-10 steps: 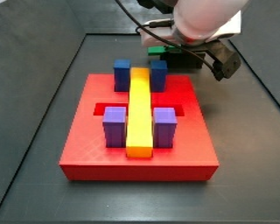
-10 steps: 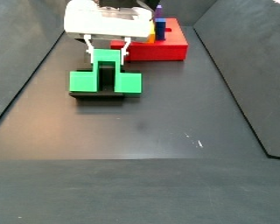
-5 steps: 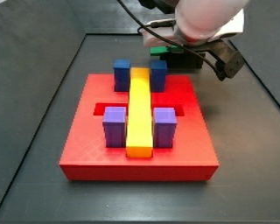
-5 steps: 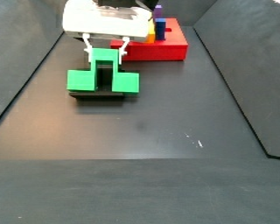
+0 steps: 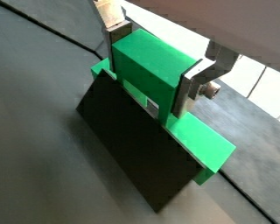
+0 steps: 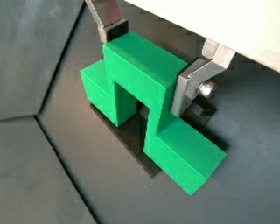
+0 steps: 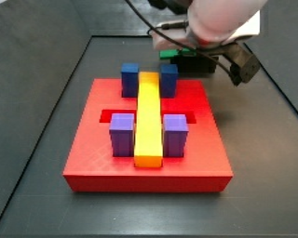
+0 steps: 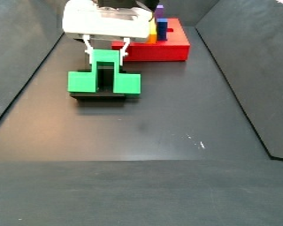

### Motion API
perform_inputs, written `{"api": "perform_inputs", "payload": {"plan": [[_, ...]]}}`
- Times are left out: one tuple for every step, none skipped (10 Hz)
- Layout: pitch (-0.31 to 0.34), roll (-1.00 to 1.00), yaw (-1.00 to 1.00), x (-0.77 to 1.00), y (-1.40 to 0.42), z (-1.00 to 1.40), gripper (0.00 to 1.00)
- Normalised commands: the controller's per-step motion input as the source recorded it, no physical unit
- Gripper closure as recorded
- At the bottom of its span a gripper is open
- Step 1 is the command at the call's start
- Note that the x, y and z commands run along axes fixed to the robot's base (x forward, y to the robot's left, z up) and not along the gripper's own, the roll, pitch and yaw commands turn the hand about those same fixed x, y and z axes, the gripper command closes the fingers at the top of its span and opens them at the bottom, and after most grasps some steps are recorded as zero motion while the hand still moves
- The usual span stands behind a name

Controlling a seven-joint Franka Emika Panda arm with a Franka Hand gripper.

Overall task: Pick up the green object. Move up. Place the green object on the fixture. Regrasp the green object. Move to above the board. Insert the green object.
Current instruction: Move to above the board.

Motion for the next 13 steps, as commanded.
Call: {"api": "perform_inputs", "payload": {"plan": [[-0.074,-0.01,-0.03,0.02,-0.02,1.4,1.0],[-0.079,-0.05,-0.04,0.01,-0.01,1.4,1.0],[-0.083,-0.03,-0.04,0.0,0.01,1.4,1.0],[-0.017,-0.03,-0.06,0.01,-0.01,1.4,1.0],[0.01,-0.03,-0.07,0.0,0.0,1.4,1.0],[0.013,-0.02,-0.06,0.0,0.0,1.4,1.0],[0.049,-0.01,-0.04,-0.01,-0.01,0.99,1.0],[0.069,0.0,-0.03,0.0,-0.01,0.65,1.0],[0.094,0.0,-0.02,0.02,-0.01,0.31,1.0],[0.103,0.01,0.0,0.03,0.0,0.2,1.0],[0.158,-1.0,-0.15,-0.9,-1.4,0.29,1.0],[0.155,-1.0,-0.15,-0.92,-1.4,0.29,1.0],[0.147,-1.0,-0.14,-0.98,-1.4,0.31,1.0]]}}
